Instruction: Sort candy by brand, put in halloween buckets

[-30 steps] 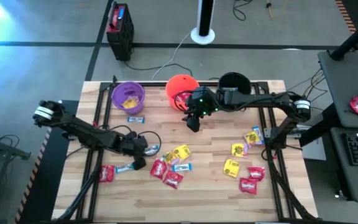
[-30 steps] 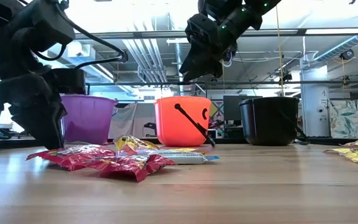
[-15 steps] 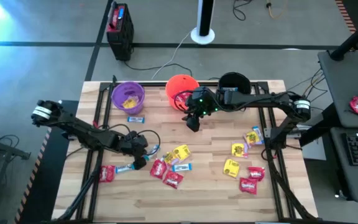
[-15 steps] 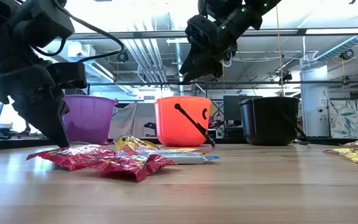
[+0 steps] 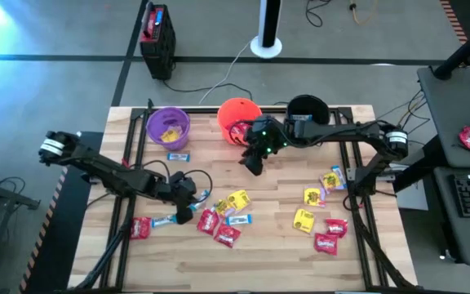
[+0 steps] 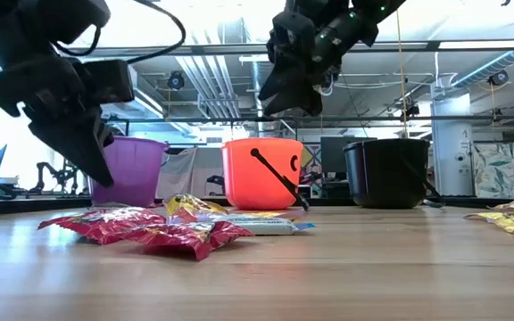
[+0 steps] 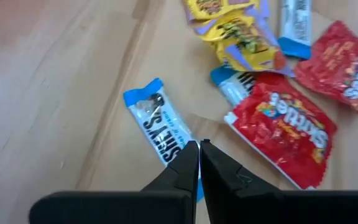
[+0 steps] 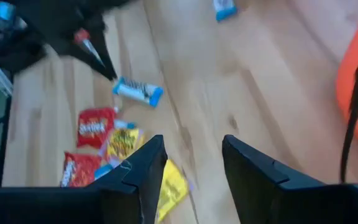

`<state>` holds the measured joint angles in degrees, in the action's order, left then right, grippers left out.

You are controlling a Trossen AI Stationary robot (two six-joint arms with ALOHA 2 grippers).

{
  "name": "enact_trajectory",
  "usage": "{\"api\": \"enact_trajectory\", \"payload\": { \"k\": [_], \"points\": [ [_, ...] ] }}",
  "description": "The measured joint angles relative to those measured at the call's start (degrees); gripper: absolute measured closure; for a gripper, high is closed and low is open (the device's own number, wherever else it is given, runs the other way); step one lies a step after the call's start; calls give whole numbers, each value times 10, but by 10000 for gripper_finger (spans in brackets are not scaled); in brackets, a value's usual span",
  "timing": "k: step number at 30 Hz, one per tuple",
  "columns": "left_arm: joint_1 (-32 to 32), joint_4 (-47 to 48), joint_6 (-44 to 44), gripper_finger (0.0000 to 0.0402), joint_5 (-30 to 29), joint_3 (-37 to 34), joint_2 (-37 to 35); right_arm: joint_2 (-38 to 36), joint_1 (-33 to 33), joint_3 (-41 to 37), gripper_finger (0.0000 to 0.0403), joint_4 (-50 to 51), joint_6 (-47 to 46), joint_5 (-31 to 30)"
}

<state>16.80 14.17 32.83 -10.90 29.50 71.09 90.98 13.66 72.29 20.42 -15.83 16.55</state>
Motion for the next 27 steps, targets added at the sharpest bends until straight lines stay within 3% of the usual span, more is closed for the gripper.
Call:
{"api": "enact_trajectory", "payload": {
  "k": [4, 7, 11, 13, 19, 22, 27],
  "points": [
    [0, 4, -6, 401, 10, -1, -10, 1, 0, -25, 271, 3, -13, -1],
    [0, 14, 47, 401, 16, -1, -11, 1, 0, -36, 283, 1, -25, -1],
    [6, 78, 91, 384, 97, 14, 2, 1, -2, -42, 293, 2, -30, 0],
    [12, 93, 93, 364, 104, 20, 9, 0, -2, -42, 296, 0, -27, -1],
    [21, 94, 96, 279, 66, 24, 38, 0, -1, -42, 297, -2, -6, -1],
    [36, 92, 48, 242, 57, 24, 48, 0, -2, -42, 294, -2, 1, -20],
    [48, 92, -35, 212, -34, 26, 53, 0, -1, -44, 297, -2, 8, -33]
  ]
}}
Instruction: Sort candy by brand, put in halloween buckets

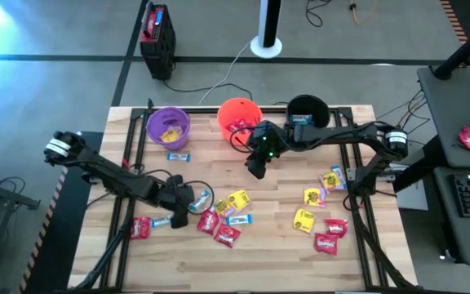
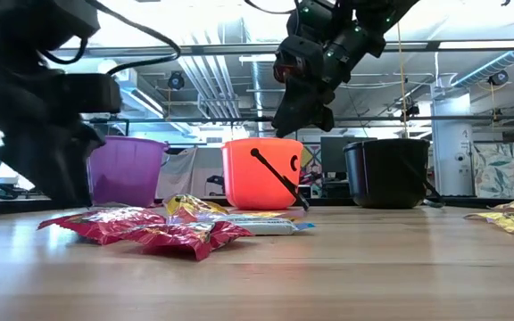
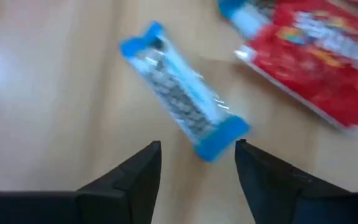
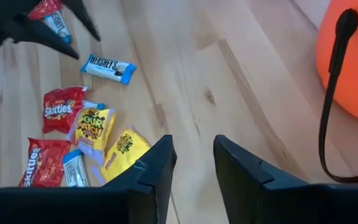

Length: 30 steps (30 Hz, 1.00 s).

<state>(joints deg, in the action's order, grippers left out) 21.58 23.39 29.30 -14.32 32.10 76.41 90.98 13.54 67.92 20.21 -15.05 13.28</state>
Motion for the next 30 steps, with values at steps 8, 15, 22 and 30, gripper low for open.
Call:
{"api": "enact_trajectory", "payload": {
  "k": [8, 15, 22, 30],
  "points": [
    [1, -28, -113, 206, -1, -1, 35, 0, 0, -2, 301, 0, 8, 0],
    [1, -36, -149, 206, 3, 0, 40, 0, 0, -5, 300, 0, 7, -4],
    [1, -92, -195, 206, 11, 0, 65, 0, 0, -6, 307, 0, 7, -15],
    [2, -86, -199, 207, 0, 0, 83, 0, 0, -6, 301, 0, 0, -15]
  ]
}}
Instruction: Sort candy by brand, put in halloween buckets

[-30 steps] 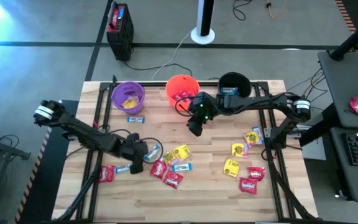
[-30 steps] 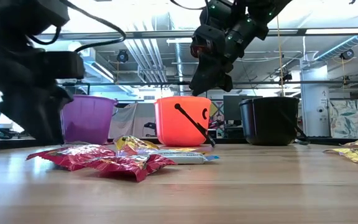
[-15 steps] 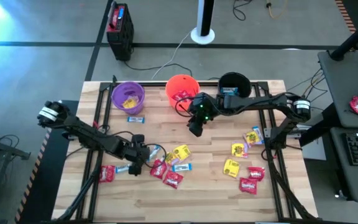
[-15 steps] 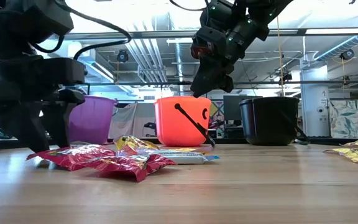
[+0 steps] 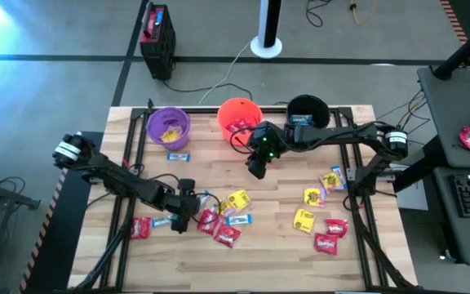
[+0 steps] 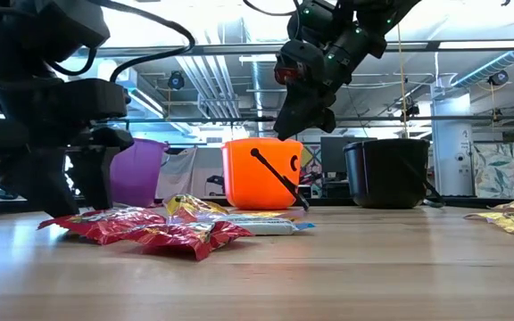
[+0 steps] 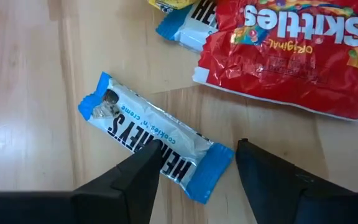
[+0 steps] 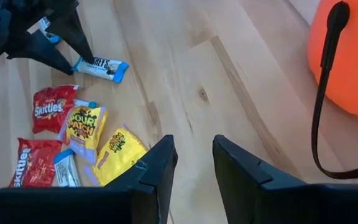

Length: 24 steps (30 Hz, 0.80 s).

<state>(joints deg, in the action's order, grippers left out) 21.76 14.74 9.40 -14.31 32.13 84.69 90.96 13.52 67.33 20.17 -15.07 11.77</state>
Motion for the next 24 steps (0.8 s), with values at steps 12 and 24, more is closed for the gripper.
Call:
{"api": "enact_trajectory", "payload": {
  "k": [12, 24],
  "points": [
    [0, 23, 44, 256, -12, -8, -1, 0, 0, 0, 307, 0, 2, 0],
    [0, 21, 80, 392, -5, -9, 0, -1, 0, 0, 301, 0, 6, 0]
  ]
}}
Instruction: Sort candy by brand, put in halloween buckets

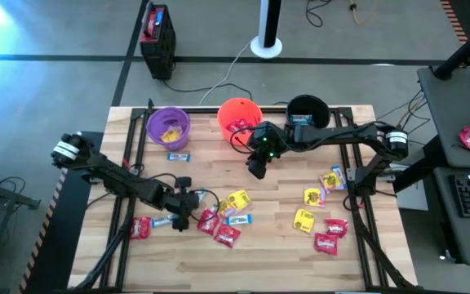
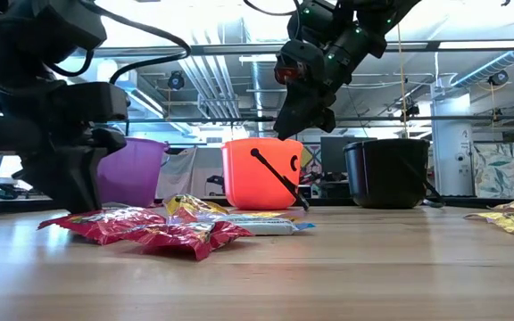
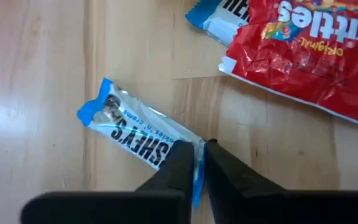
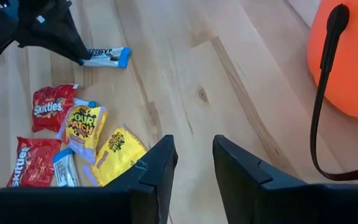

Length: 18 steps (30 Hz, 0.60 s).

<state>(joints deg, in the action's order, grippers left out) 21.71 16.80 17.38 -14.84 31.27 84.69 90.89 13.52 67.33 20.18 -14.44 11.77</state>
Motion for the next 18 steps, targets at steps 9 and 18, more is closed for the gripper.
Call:
{"api": "enact_trajectory", "payload": {
  "k": [9, 18],
  "points": [
    [-1, 43, 1, 401, 6, 15, -35, 0, 0, 0, 310, 0, 0, 0],
    [-5, 95, -27, 400, 12, 45, -139, 0, 0, 0, 312, 0, 0, 1]
  ]
}}
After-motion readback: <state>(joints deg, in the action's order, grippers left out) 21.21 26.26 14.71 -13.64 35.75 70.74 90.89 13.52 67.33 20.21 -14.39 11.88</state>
